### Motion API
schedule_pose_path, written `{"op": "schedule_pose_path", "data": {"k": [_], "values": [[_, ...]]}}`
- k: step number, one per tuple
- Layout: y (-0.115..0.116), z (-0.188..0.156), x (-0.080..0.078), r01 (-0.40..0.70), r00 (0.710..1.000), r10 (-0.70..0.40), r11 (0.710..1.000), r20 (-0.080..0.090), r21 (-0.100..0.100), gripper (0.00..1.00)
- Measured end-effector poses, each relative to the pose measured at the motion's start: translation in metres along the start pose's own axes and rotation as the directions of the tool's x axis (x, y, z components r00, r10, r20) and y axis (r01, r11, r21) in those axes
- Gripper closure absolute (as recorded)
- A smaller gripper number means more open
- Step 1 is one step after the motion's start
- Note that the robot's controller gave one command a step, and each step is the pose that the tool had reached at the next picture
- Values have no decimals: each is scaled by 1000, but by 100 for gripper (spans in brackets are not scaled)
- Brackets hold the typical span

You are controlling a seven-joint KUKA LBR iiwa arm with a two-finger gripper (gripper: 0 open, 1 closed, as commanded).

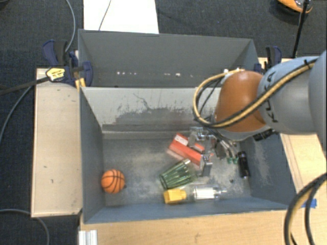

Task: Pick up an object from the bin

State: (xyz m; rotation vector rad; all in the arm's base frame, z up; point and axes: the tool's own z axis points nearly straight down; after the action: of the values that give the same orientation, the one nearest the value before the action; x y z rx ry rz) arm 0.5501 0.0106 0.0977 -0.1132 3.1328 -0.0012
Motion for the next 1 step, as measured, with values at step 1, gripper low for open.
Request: {"op": "schedule_pose_path", "data": {"k": [1], "values": [[5,3,1,-76,997,76,997,1,0,0]]}}
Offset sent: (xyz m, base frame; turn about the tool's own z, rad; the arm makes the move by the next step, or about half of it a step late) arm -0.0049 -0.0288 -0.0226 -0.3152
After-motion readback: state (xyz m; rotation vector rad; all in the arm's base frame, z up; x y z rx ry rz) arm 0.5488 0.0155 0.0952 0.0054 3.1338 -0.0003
